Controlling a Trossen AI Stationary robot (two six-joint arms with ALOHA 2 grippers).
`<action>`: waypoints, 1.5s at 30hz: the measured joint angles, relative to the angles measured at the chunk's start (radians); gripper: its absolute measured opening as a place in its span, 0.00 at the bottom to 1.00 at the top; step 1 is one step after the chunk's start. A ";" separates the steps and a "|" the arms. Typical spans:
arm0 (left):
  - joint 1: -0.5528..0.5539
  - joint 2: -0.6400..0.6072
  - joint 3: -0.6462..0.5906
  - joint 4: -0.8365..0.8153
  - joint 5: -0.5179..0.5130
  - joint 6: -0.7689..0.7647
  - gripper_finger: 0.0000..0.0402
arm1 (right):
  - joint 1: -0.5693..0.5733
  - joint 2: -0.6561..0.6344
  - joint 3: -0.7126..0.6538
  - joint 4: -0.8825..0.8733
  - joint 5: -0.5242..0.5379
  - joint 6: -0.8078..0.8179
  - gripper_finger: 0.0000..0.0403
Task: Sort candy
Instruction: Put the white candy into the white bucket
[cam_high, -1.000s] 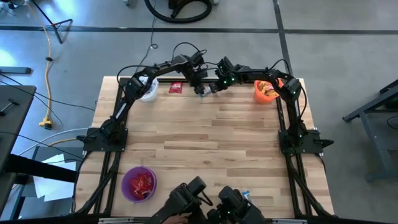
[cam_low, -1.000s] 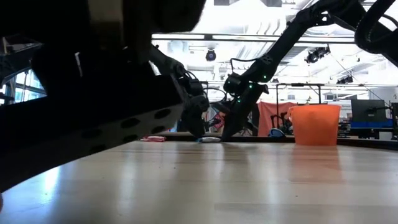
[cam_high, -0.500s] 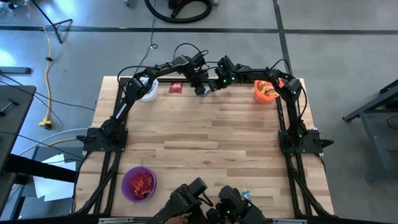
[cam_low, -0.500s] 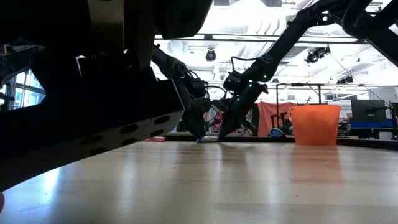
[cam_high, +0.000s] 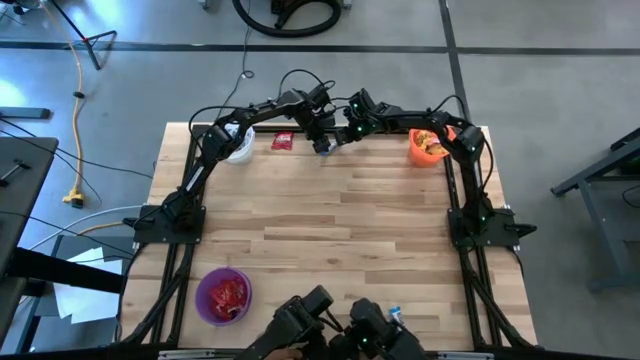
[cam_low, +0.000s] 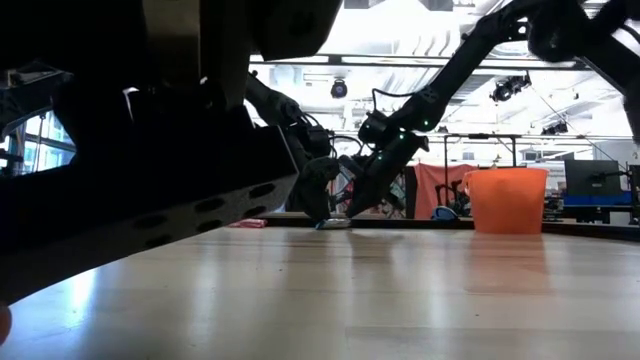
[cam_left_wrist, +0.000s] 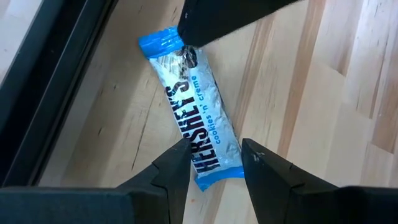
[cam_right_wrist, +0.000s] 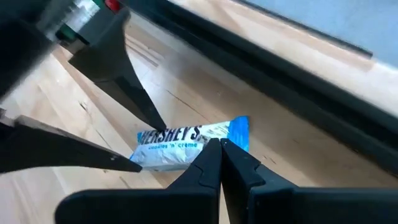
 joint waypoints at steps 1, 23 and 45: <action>0.000 0.000 0.000 -0.001 0.000 0.000 0.32 | 0.000 0.007 0.001 0.000 -0.004 0.001 0.00; -0.005 0.000 0.001 -0.022 -0.080 0.029 0.24 | 0.002 0.034 0.009 -0.042 -0.003 0.045 0.00; 0.001 -0.021 0.001 -0.020 -0.162 0.099 0.00 | -0.008 -0.041 0.006 -0.048 0.003 0.020 0.00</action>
